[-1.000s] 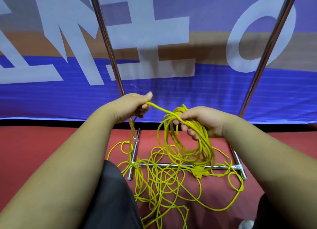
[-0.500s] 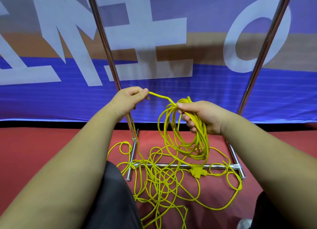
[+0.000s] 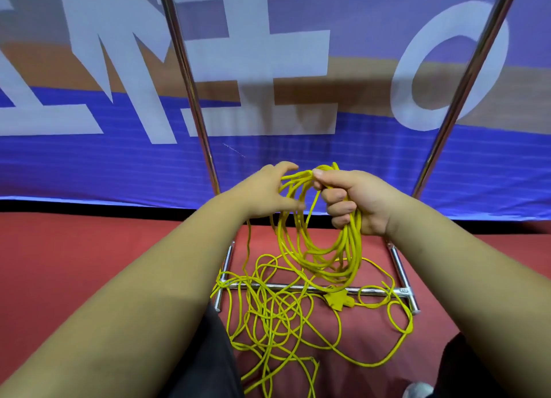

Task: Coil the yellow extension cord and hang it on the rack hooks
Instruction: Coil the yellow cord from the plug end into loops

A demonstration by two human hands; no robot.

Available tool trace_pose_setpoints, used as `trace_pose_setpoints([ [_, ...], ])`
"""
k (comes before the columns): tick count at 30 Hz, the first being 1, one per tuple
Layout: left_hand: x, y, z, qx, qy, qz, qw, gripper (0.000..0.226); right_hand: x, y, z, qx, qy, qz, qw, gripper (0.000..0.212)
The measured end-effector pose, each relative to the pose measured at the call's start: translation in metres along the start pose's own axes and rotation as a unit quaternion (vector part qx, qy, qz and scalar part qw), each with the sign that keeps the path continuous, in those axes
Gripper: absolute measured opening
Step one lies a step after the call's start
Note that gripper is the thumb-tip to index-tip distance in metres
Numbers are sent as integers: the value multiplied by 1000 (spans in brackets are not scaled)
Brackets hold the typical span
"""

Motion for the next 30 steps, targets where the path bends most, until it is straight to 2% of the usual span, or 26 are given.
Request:
trace_pose_setpoints([
  [2,-1,-6,9,31,14,38,999,40,-2,2,-4,-24,10,-1,1000,28],
  [3,-4,-8,12,30,-3,53,998,37,-3,2,-6,-32,14,-2,999,29],
  [6,-13,-9,17,23,-56,63,996,50,-3,5,-9,-32,24,-13,999,24],
  [9,-15,-1,22,20,-34,-7,999,35,-2,3,-11,-16,23,-19,999,19],
  [12,-30,9,23,-46,-43,-57,996,28,-6,-2,-13,-6,-8,16,1000,20],
  [15,-46,23,23,-104,-57,-52,992,25,-10,-8,-15,-8,-66,83,994,23],
  [18,-56,38,23,-153,-73,-68,983,9,-15,-13,-16,-15,-120,154,981,26],
  [22,-71,75,18,-267,-122,84,952,19,-32,-18,-26,-45,-183,212,959,25],
  [25,-78,109,8,-384,-151,187,891,29,-43,-22,-34,-55,-224,231,945,26],
  [27,-82,120,2,-412,-165,171,880,27,-47,-26,-36,-52,-240,247,937,28],
  [28,-82,120,0,-406,-170,130,889,23,-49,-27,-37,-49,-245,254,934,28],
  [30,-78,115,1,-370,-183,61,909,31,-51,-31,-37,-28,-251,264,931,27],
])
Point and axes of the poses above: each hand's wrist, its own z-axis towards the middle knuckle, its own y-axis out of the palm, x = y × z, the point moved 3 cm from there along z, towards the middle knuckle, and after that the axes turned 7 degrees about -x, right-handed, at the moved point
